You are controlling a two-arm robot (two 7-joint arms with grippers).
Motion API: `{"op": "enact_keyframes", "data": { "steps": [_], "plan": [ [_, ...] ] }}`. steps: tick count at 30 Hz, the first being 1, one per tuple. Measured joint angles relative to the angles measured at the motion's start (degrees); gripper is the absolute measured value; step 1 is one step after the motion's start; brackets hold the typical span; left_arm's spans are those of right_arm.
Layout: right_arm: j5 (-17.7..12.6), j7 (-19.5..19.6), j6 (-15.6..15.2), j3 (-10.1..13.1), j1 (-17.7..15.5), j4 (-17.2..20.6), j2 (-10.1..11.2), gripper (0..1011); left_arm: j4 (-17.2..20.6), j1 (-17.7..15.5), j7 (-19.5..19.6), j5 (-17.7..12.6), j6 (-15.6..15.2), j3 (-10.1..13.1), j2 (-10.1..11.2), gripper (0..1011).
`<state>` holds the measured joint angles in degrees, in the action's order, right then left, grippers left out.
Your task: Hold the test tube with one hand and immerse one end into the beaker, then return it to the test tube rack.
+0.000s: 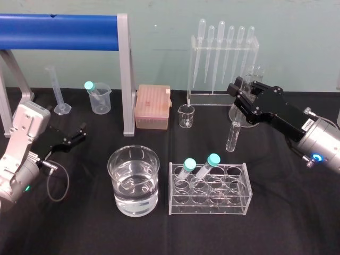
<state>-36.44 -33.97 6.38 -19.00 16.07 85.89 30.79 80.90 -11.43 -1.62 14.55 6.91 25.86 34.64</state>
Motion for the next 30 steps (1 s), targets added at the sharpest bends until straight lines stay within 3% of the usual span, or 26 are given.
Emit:
{"op": "enact_keyframes", "data": {
  "steps": [5, 13, 17, 30],
  "plan": [
    [-0.59, -2.18, -0.05, -0.54, 2.24, -1.46, -0.63, 242, 0.0, 0.0, 0.0, 0.0, 0.0, 0.0, 0.0, 1000],
    [-2.36, -8.6, 0.78, -3.59, 8.98, -5.46, -3.14, 242, 0.0, 0.0, 0.0, 0.0, 0.0, 0.0, 0.0, 1000],
    [-3.17, -10.52, 1.09, -4.61, 10.73, -6.24, -3.86, 242, 0.0, 0.0, 0.0, 0.0, 0.0, 0.0, 0.0, 1000],
    [-5.97, -18.58, 0.41, -10.75, 17.13, -8.83, -7.23, 242, 0.0, 0.0, 0.0, 0.0, 0.0, 0.0, 0.0, 1000]
  ]
}}
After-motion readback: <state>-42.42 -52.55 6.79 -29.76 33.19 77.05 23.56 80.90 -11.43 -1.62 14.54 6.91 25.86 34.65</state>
